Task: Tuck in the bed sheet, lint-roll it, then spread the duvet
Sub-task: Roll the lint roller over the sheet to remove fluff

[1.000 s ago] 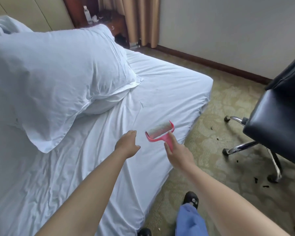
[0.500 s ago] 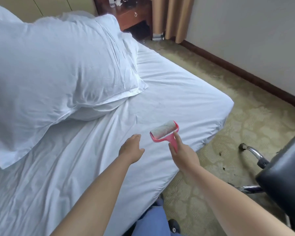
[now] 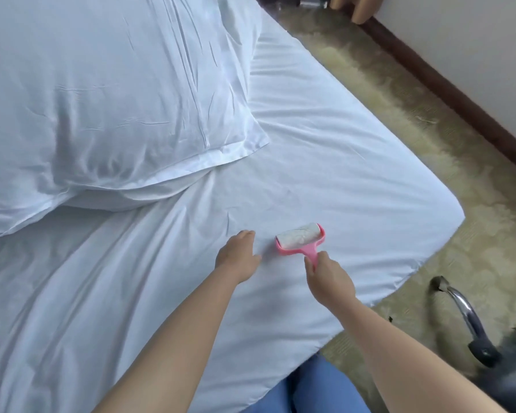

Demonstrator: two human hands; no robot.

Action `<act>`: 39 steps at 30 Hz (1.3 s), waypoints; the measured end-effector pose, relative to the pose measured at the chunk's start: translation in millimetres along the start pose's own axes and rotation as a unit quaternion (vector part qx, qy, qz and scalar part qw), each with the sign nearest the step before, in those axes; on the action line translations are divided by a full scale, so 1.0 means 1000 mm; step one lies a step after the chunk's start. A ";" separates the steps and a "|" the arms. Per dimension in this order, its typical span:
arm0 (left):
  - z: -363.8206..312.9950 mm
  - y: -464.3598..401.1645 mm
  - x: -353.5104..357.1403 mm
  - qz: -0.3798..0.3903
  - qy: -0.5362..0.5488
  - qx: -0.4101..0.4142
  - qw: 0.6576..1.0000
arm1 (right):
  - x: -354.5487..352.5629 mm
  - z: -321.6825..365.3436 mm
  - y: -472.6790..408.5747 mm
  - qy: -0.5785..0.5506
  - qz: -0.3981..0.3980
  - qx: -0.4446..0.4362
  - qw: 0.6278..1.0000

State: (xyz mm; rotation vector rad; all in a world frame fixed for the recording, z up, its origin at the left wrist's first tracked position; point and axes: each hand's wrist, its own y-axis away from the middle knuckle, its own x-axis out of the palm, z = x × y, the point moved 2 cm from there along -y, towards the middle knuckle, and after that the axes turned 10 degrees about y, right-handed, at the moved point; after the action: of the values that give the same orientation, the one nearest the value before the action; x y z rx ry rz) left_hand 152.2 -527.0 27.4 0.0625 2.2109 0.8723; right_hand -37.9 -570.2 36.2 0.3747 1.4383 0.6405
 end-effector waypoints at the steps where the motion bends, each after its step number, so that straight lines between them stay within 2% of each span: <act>1: 0.000 -0.010 0.001 -0.004 -0.005 -0.001 1.000 | 0.004 0.000 -0.009 0.015 0.007 -0.001 1.000; 4: -0.002 -0.043 0.001 -0.038 -0.038 0.011 0.999 | 0.012 0.013 -0.041 0.028 0.019 0.001 0.999; 9: -0.003 -0.095 -0.010 -0.096 -0.085 -0.005 0.992 | -0.002 0.046 -0.103 -0.014 0.037 -0.002 0.999; 16: -0.004 -0.147 -0.032 -0.106 -0.054 -0.044 0.992 | -0.024 0.072 -0.155 -0.035 0.058 -0.029 0.997; 22: 0.003 -0.165 -0.031 -0.112 -0.021 -0.079 0.990 | -0.046 0.102 -0.200 -0.058 0.042 -0.059 0.996; 30: 0.004 -0.148 -0.008 -0.112 -0.006 -0.093 0.989 | -0.040 0.084 -0.187 -0.034 0.034 -0.074 0.996; 39: -0.012 -0.079 0.028 -0.106 -0.028 -0.072 0.991 | 0.004 0.008 -0.104 -0.014 0.022 -0.064 0.998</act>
State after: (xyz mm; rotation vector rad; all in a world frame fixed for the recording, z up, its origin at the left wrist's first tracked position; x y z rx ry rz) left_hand 140.9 -586.3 -32.0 -0.2117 2.0525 0.8970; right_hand -11.1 -647.7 -27.9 0.3142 1.3575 0.7573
